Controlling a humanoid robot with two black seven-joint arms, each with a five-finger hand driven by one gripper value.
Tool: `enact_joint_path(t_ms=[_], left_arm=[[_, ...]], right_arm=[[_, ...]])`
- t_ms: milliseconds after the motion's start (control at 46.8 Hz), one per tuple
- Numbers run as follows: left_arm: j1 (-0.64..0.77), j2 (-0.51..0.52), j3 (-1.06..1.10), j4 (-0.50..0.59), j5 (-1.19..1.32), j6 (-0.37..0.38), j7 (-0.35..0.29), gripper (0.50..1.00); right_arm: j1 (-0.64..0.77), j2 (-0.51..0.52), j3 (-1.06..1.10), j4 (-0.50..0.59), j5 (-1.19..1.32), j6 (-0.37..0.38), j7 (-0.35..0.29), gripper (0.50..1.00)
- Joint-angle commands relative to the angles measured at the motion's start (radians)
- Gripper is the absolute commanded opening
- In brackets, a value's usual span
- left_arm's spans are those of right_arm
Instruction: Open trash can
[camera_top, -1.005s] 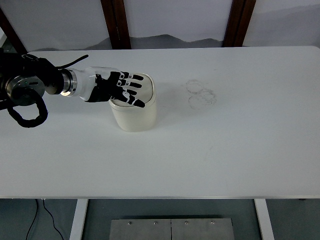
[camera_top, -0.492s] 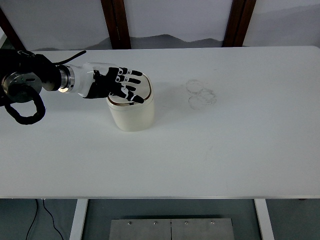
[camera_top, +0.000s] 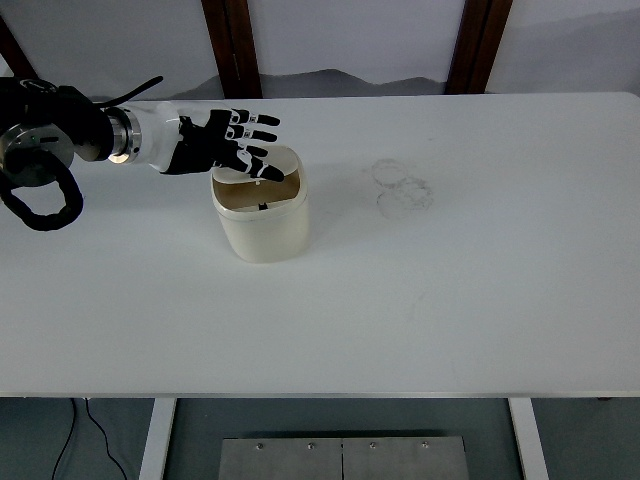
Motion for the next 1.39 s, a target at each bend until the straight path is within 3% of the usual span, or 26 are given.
enact_joint_path(t_ms=[0,342,727,1069,1368], left_arm=[[-0.001,0.009,-0.025,0.007,0.006,0.0,-0.002,1.0],[0.01,0.05,-0.069,0.054,0.011,0.001,-0.014,1.0],[0.049,0.053,-0.157,0.215,0.011,-0.037,-0.025,1.0],[0.206,0.084,-0.327,0.294,0.012,-0.037,-0.143,1.0],[0.383,0.082,-0.545,0.401,0.028,-0.057,-0.152,1.0]], right_arm=[[0.0,0.0,0.0,0.0,0.001,0.0,0.001,0.995],[0.0,0.0,0.0,0.0,0.002,0.0,0.001,0.995],[0.0,0.0,0.0,0.0,0.004,0.0,0.001,0.995],[0.0,0.0,0.0,0.0,0.004,0.0,-0.001,0.995],[0.0,0.0,0.0,0.0,0.002,0.0,-0.001,0.995]])
